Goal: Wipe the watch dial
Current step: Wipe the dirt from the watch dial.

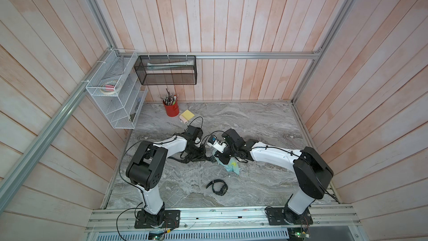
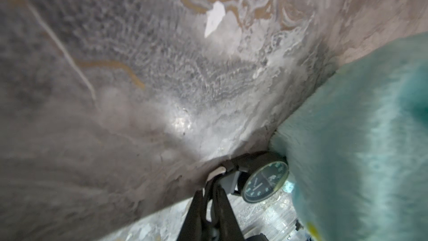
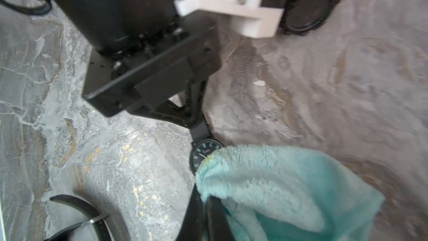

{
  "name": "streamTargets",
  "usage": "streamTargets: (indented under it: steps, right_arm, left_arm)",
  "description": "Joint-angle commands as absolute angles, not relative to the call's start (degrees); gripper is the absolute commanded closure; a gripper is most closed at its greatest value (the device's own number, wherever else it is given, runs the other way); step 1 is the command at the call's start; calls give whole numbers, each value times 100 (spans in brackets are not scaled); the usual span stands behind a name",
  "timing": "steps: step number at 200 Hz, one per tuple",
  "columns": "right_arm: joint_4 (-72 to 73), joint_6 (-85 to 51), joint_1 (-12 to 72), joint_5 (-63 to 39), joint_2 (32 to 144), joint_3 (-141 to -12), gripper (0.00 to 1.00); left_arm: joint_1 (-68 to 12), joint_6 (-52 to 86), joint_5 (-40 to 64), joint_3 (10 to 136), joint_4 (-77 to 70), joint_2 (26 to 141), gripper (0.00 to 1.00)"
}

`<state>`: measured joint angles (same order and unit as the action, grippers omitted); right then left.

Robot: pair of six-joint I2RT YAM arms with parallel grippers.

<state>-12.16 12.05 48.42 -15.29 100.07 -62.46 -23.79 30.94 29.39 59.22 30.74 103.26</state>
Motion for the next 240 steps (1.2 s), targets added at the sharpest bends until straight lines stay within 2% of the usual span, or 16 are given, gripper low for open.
streamTargets:
  steps: [1, 43, 105, 176, 218, 240]
  right_arm:
    - [-1582, 1430, 4860, -1837, 10437, -6416, 100]
    - [-2128, 1577, 4863, -1467, 11037, -6803, 100]
    - [-2145, 850, 4473, -1479, 11476, -7110, 100]
    - [-1761, 257, 4011, -1860, 11084, -6680, 100]
    - [-1881, 67, 3938, -1916, 11138, -6890, 100]
    - [-1707, 28, 3929, -1784, 10821, -6787, 100]
  left_arm:
    - [-2390, 3175, 2803, 6048, 2981, 10195, 86]
    - [-2390, 3217, 2847, 6060, 2972, 10161, 86]
    - [-2386, 3139, 2894, 5977, 3031, 10134, 86]
    - [-2391, 3120, 2769, 5966, 3085, 10081, 86]
    - [-2391, 3138, 2732, 5992, 3093, 10060, 87]
    - [-2391, 3135, 2711, 6022, 3103, 10055, 87]
